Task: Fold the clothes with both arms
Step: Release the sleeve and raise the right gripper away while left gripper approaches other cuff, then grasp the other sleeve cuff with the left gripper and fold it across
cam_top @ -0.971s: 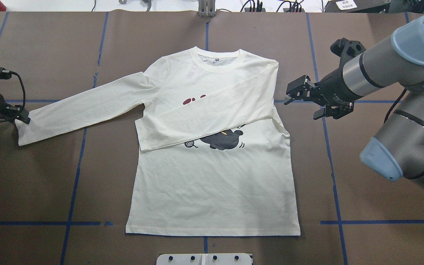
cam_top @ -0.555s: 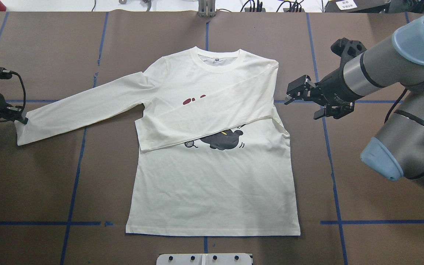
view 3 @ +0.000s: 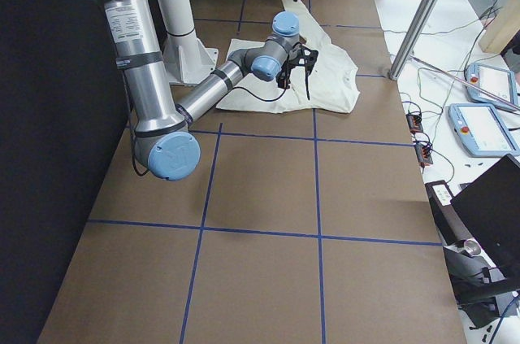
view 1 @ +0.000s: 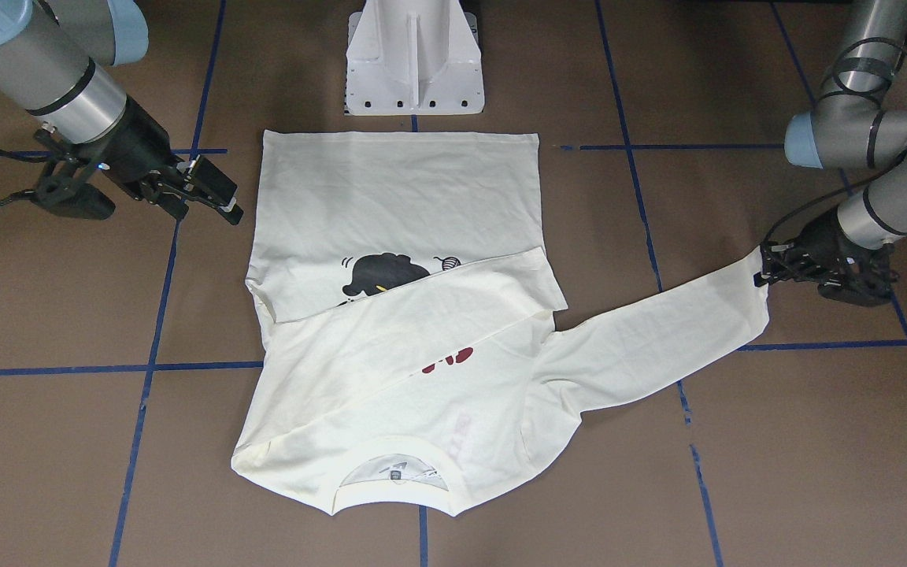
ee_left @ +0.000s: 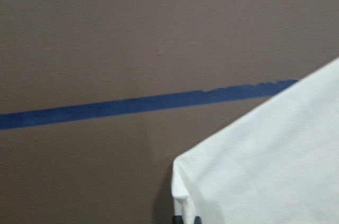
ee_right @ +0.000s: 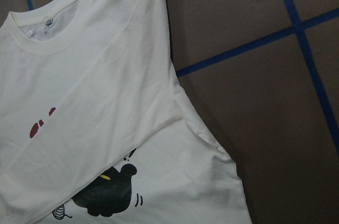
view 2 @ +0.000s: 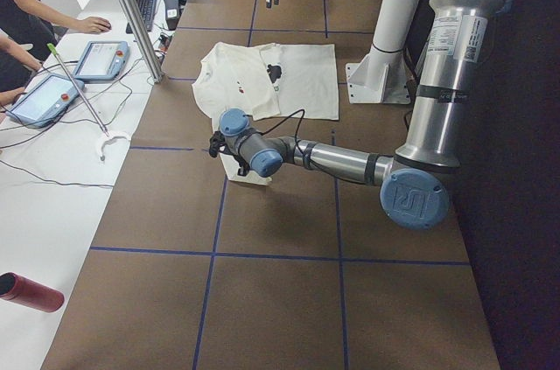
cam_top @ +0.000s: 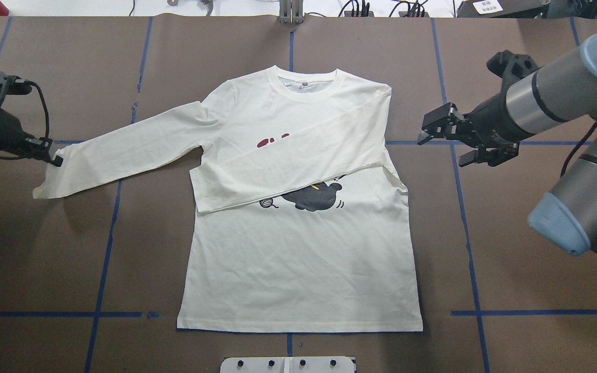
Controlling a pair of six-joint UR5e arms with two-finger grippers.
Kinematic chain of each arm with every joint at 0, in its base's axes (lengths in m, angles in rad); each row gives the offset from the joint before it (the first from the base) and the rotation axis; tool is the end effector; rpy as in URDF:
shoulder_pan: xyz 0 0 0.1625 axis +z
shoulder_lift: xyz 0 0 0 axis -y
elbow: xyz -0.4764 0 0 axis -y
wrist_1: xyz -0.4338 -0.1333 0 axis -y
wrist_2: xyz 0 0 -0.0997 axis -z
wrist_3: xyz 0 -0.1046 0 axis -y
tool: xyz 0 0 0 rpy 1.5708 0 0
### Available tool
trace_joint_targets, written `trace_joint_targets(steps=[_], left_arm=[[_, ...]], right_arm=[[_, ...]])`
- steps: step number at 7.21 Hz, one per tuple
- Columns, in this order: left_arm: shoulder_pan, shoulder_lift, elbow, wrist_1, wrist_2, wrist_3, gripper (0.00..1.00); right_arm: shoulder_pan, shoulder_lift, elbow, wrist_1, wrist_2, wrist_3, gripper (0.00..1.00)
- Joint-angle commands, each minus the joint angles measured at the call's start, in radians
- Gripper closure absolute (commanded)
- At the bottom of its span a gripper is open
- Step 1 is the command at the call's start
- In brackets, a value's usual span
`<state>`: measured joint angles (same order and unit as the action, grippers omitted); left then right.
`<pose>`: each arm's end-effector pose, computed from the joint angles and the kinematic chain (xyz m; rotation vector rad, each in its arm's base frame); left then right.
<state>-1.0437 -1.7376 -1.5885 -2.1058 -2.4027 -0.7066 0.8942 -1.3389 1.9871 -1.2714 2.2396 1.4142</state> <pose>0.2670 -0.5700 0.5400 0.0920 1.0365 0.1360 -0.3099 -0.4952 0.3312 -0.0772 -1.0987 0.3455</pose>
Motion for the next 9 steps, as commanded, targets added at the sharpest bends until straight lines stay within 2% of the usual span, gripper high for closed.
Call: trace_joint_targets(steps=[1, 2, 4, 5, 7, 8, 9], left_arm=[[0.011, -0.174, -0.099, 0.074, -0.009, -0.271, 1.0], [0.081, -0.292, -0.099, 0.078, 0.007, -0.439, 1.0], [0.257, -0.518, -0.071, 0.123, 0.177, -0.67, 1.0], [0.346, -0.653, 0.008, 0.148, 0.301, -0.729, 1.0], [0.479, -0.947, 0.382, 0.077, 0.491, -0.79, 1.0], [0.526, -0.974, 0.501, -0.066, 0.552, -0.809, 1.0], [0.572, -0.974, 0.53, -0.107, 0.635, -0.814, 1.0]], right_arm=[[0.093, -0.11, 0.015, 0.007, 0.063, -0.166, 0.0], [0.136, -0.164, 0.012, 0.017, 0.066, -0.278, 0.0], [0.196, -0.23, 0.007, 0.017, 0.074, -0.429, 0.0], [0.206, -0.238, 0.006, 0.017, 0.072, -0.448, 0.0], [0.212, -0.255, 0.003, 0.018, 0.071, -0.451, 0.0], [0.212, -0.259, 0.002, 0.018, 0.071, -0.449, 0.0], [0.21, -0.26, 0.001, 0.018, 0.069, -0.449, 0.0]])
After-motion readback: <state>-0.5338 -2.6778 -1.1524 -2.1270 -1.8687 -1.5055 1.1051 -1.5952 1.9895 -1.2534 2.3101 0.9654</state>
